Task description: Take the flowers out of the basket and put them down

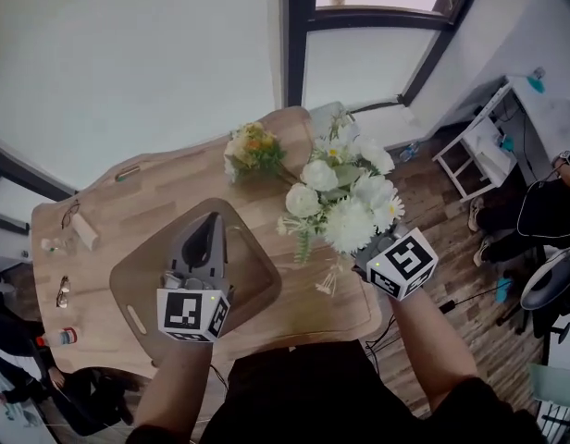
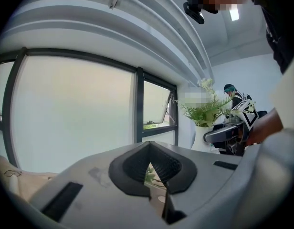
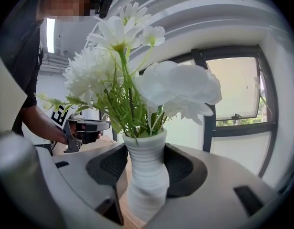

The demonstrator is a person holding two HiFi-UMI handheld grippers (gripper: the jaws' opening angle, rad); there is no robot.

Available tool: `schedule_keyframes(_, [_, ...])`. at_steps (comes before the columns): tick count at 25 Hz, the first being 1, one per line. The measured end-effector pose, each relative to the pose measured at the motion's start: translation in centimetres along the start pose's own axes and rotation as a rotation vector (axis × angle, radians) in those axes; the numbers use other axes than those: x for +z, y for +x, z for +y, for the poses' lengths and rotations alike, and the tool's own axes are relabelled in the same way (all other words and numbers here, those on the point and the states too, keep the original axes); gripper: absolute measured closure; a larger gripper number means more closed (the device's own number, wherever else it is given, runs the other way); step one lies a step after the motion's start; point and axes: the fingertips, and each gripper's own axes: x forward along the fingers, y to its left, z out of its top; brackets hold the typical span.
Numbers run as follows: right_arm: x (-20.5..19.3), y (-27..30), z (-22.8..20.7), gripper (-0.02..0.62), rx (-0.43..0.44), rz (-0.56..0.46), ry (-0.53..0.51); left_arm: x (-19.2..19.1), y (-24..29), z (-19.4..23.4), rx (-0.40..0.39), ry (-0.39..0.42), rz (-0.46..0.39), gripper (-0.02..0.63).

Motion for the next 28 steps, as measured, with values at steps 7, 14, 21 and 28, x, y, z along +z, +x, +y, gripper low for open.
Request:
schedule_keyframes(7, [-3.3,1.8,-0.7,0.337,0.011,0.007,0.042,-1.6,0.5,0.3,0.041,-0.006,0.018,0.606])
schedule_keyframes(14, [-6.5,3.1,-1.8,0.337,0.008,0.023,0.064,-3.4,0.9,0.2,0.059,-0.023,0.046,0.606])
schedule_keyframes(21, [-9.2,3.7,-2.5,0.337,0.009,0.038,0.078,-4.5,0.9,0.9,0.086,-0.030,0.068,0.606])
schedule_keyframes(28, [-11.9,5.2,-2.0,0.337,0.023,0.075,0.062,-4.9,1.2,1.6,0.095,-0.016,0.078,0.606])
